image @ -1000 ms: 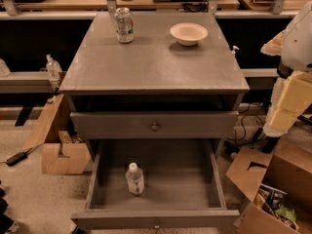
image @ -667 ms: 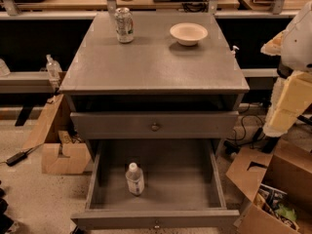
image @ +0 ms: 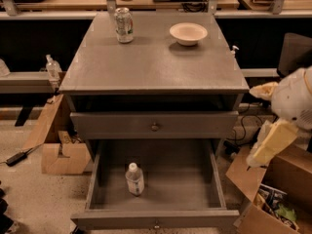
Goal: Pick blue plastic bottle from middle drawer and place on counter
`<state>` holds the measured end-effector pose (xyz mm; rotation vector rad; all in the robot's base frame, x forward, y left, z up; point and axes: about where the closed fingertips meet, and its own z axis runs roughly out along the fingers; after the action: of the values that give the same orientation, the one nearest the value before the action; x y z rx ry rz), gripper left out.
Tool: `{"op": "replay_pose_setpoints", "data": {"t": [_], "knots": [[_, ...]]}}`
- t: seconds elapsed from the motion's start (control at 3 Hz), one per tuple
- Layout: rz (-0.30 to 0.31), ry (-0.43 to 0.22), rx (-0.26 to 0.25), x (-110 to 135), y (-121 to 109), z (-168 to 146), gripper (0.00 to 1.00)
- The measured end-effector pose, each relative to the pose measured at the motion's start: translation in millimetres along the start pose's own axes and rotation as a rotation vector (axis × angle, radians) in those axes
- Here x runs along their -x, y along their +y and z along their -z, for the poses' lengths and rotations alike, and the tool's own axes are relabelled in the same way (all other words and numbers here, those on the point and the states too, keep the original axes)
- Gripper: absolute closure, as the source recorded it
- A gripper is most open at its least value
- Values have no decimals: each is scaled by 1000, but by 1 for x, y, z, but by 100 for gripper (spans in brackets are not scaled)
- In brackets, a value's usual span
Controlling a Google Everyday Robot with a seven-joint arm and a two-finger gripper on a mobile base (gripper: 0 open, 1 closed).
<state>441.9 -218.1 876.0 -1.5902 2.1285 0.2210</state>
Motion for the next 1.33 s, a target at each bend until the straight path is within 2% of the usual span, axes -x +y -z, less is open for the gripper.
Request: {"op": "replay_pose_setpoints", "data": {"t": [0.33, 0.67, 1.0, 1.33], "knots": [[-55, -214, 32, -27, 12, -72, 0], [-96, -459, -32, -32, 3, -114, 0], [-60, -541, -83, -40, 7, -133, 0], [-43, -540, -85, -39, 7, -132, 0]]}}
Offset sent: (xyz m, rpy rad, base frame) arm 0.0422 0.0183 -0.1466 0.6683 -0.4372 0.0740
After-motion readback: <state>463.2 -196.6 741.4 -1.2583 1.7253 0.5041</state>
